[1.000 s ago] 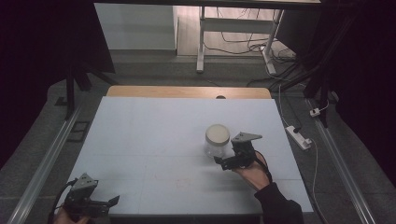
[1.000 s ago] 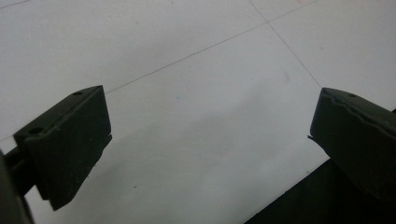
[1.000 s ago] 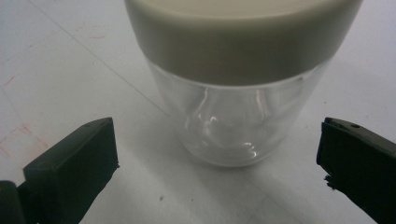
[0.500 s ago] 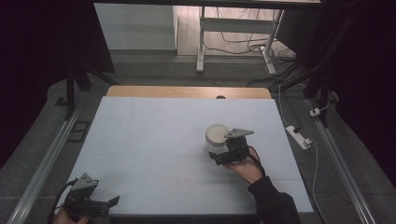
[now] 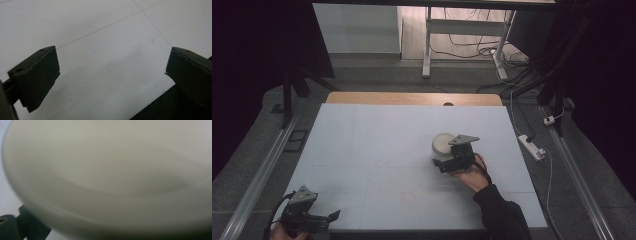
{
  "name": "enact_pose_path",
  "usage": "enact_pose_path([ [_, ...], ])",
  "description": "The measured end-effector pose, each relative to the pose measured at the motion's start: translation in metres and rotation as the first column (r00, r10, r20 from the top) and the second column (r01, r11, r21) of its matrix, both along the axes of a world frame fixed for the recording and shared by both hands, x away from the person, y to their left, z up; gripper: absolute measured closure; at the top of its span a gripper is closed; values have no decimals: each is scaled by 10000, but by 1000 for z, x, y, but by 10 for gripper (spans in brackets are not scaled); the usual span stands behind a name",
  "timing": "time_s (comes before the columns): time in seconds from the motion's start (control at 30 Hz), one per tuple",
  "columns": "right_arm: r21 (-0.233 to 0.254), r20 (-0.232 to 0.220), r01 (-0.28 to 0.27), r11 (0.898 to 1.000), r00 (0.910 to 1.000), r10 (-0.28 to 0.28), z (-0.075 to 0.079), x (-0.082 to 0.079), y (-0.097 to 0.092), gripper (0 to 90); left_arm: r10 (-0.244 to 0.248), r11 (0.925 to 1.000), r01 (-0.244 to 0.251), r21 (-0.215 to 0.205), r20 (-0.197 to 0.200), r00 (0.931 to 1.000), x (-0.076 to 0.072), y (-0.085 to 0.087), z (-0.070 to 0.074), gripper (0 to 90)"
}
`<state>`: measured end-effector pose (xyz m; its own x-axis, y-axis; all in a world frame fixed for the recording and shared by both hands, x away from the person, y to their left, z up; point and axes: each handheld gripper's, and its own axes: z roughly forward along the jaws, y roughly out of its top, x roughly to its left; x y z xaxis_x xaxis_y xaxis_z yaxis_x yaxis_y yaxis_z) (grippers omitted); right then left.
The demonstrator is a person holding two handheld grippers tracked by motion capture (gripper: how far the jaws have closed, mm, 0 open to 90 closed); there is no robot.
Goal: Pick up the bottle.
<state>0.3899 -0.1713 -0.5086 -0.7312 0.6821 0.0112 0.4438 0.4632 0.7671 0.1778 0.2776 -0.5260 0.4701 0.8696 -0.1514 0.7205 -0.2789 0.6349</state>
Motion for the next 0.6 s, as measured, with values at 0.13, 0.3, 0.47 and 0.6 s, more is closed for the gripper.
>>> enact_pose_path([
  [0.13,93,80,27,10000,10000,-27,0,1,-1,53,-32,10000,32,30,-12,10000,0,0,0,0],
  [0.3,-22,207,-11,10000,9998,12,0,0,-1,61,-66,10000,66,62,-16,10000,0,-1,0,0],
  [0.47,-31,309,-3,10000,9995,4,0,-1,-1,63,-97,9999,97,68,-16,10000,0,-1,0,1],
  [0.6,-64,384,-63,10000,9992,66,0,-2,-1,64,-111,9999,111,63,-23,9999,0,-1,0,2],
])
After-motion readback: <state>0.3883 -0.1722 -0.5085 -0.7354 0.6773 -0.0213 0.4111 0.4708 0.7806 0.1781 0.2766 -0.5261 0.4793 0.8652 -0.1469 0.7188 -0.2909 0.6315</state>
